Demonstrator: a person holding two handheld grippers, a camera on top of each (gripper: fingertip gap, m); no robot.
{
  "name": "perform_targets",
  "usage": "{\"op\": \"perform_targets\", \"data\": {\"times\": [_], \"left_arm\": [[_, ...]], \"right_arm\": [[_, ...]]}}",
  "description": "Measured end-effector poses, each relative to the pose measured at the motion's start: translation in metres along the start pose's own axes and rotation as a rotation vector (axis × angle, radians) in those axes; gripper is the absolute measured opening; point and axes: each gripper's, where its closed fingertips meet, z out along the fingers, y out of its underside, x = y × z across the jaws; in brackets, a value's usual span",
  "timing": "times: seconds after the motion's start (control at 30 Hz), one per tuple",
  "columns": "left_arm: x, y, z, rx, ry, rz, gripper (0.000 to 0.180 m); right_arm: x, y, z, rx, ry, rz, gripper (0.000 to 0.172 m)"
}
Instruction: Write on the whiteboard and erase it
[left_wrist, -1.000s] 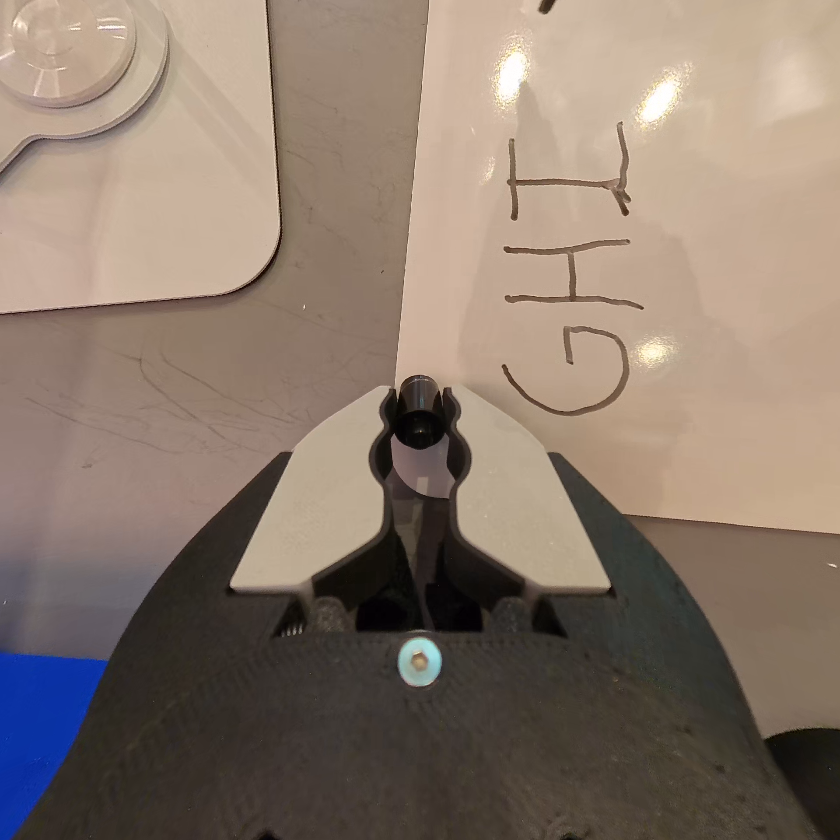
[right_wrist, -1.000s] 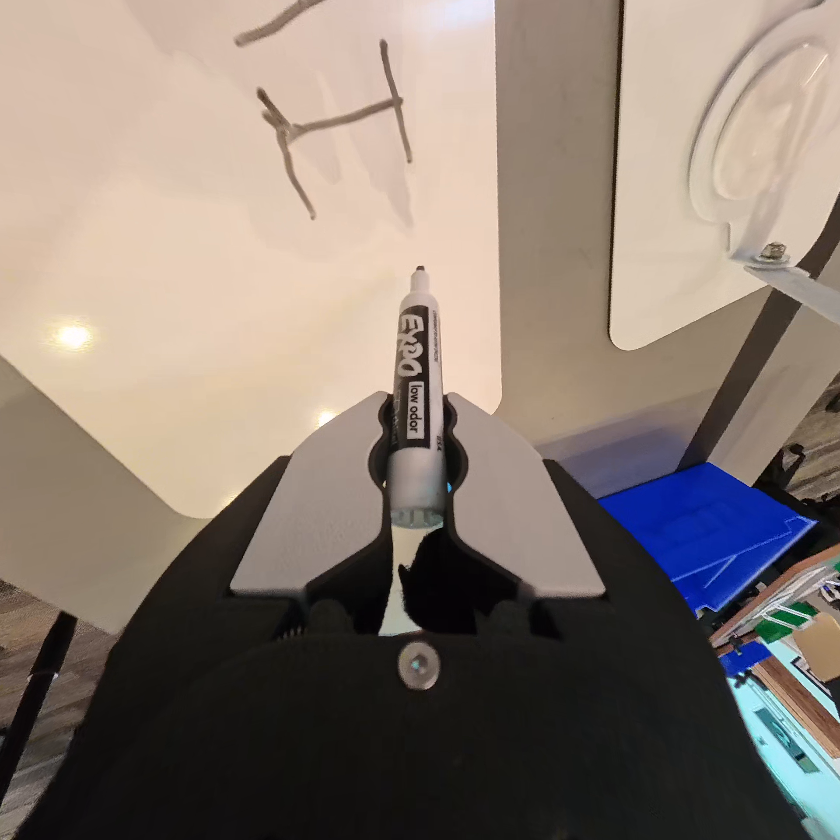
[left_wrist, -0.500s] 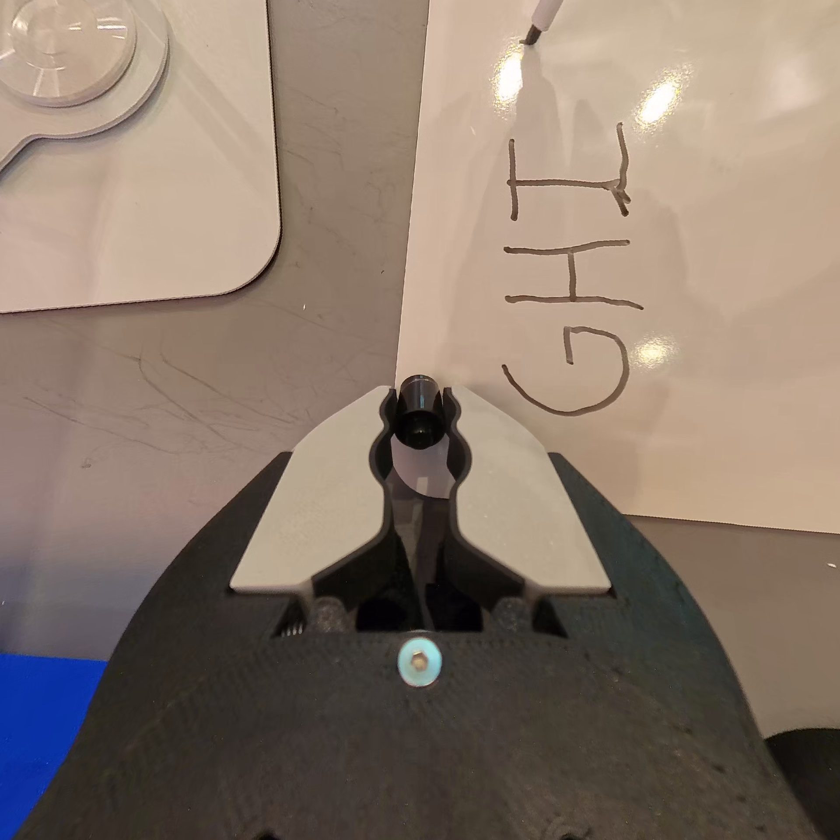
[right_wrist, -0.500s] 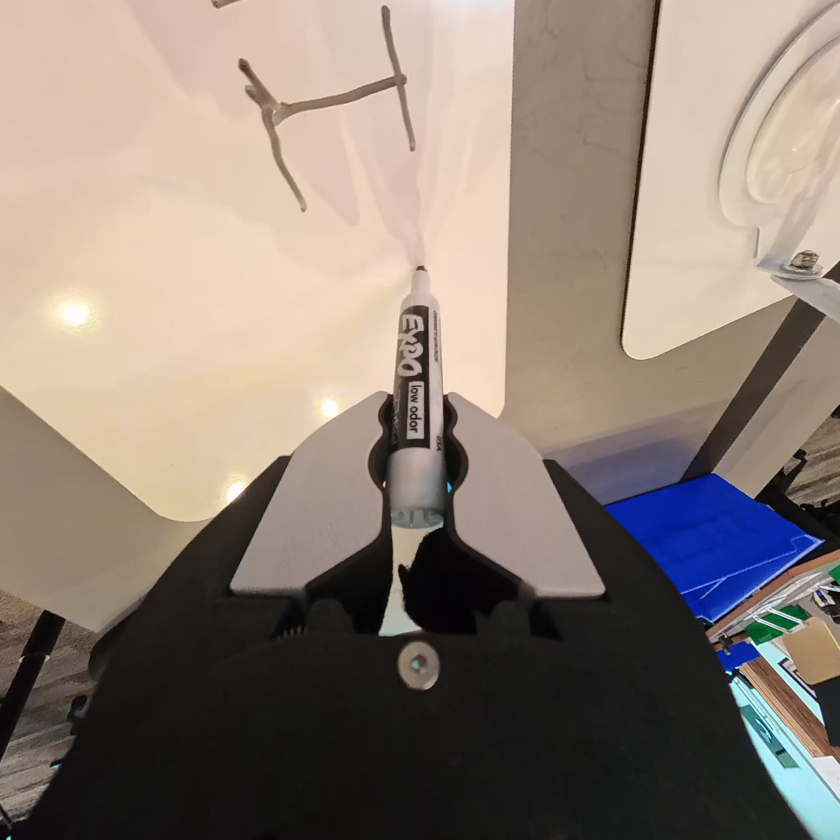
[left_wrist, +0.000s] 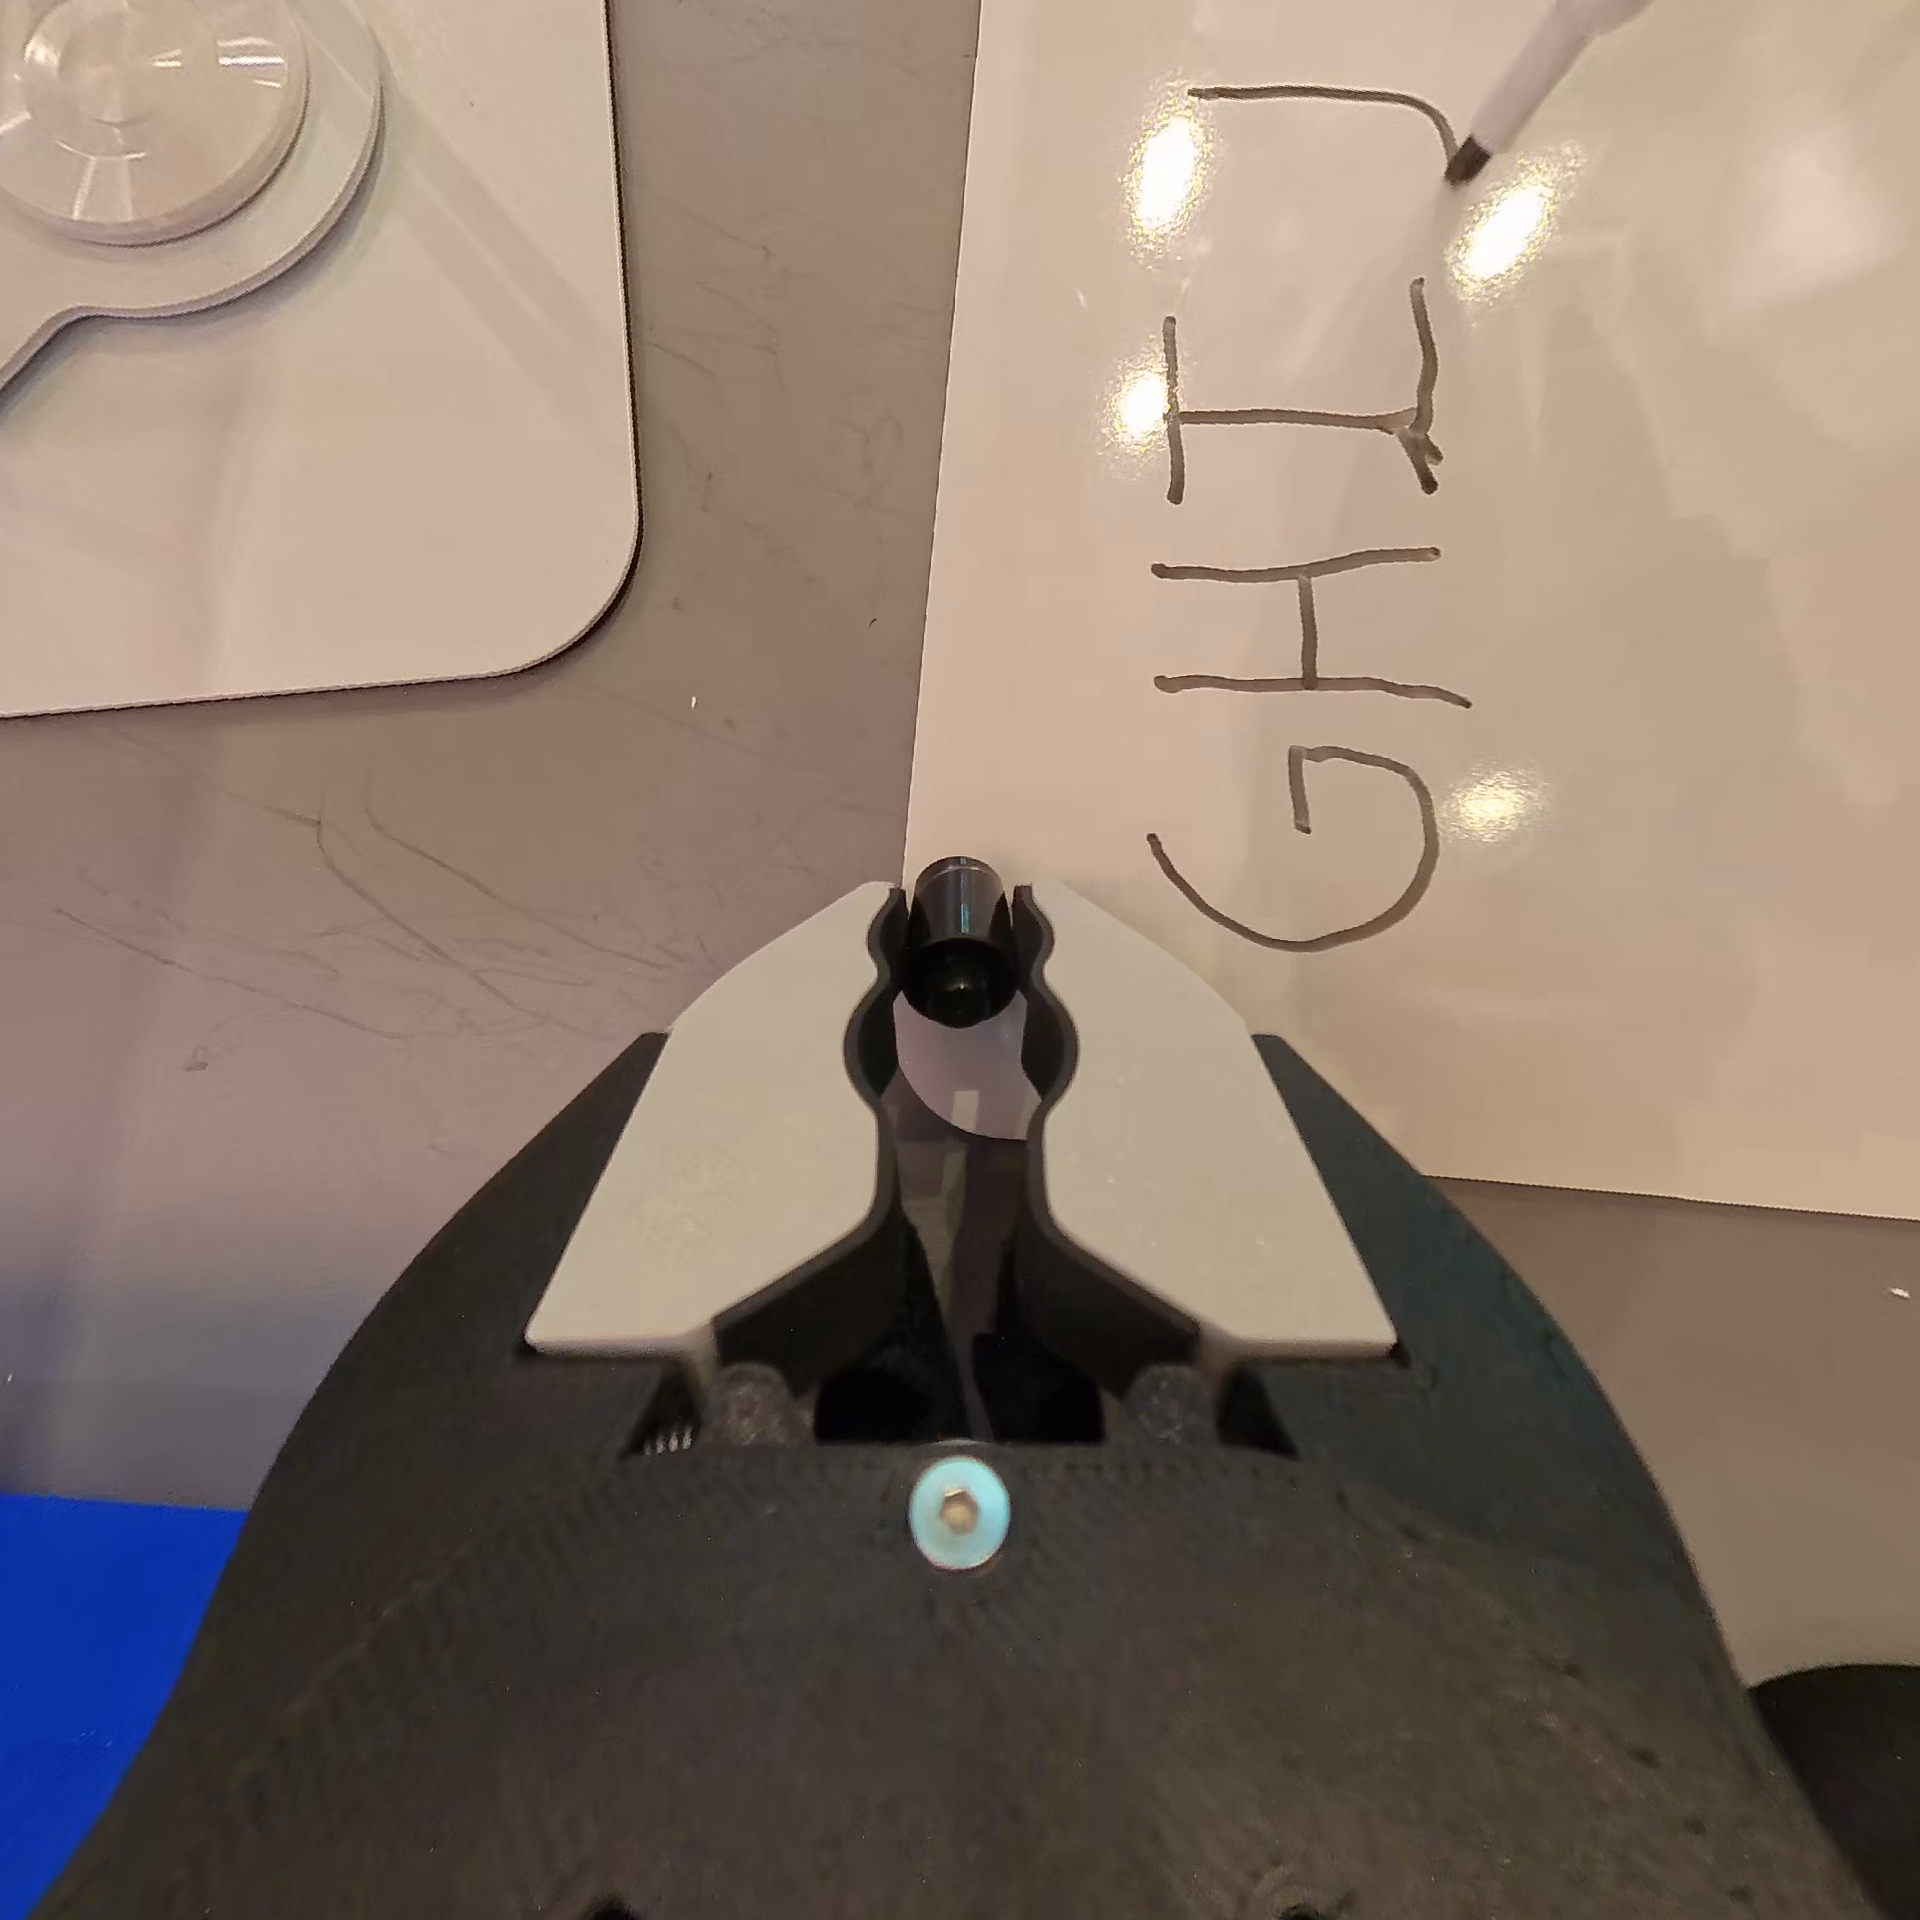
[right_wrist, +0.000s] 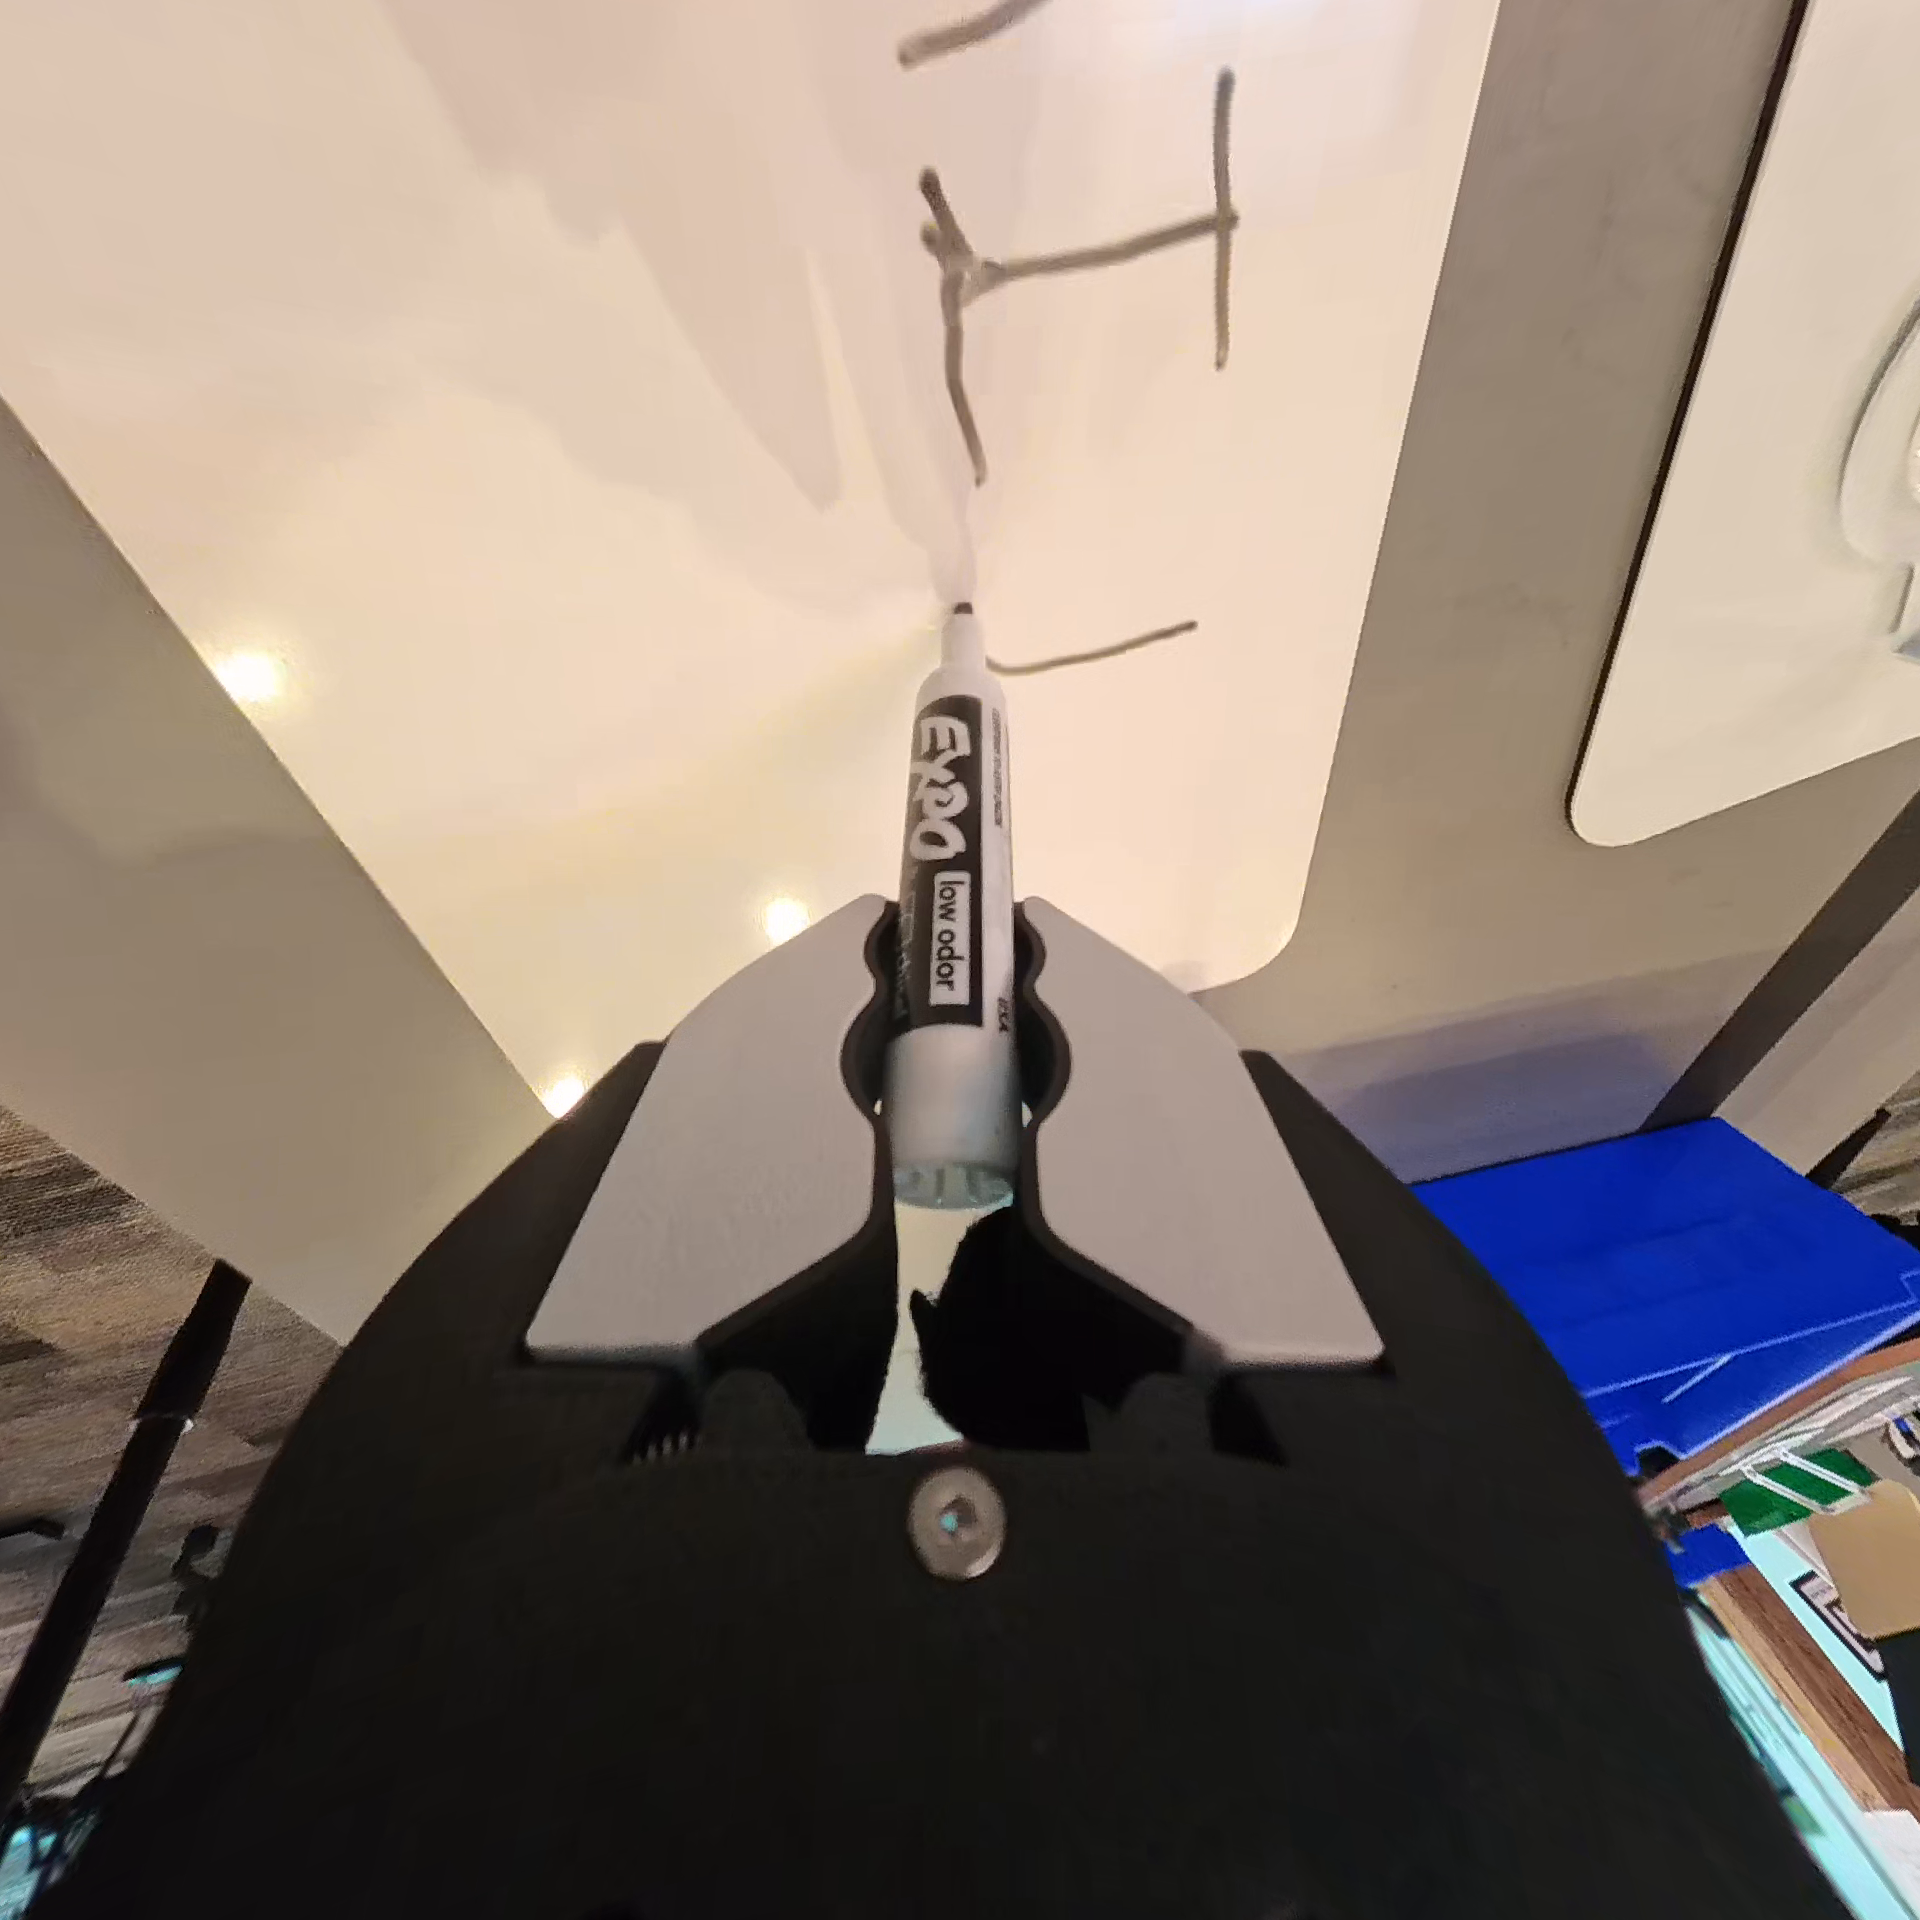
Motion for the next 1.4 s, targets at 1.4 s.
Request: {"op": "perform_targets", "data": {"times": [1.4], "left_arm": [[0.000, -0.001, 0.000, 0.003, 0.002, -0.002, 0.020]], "right_arm": [[0.047, 0.022, 0.014, -0.016, 0.036, 0.072, 0.021]]}}
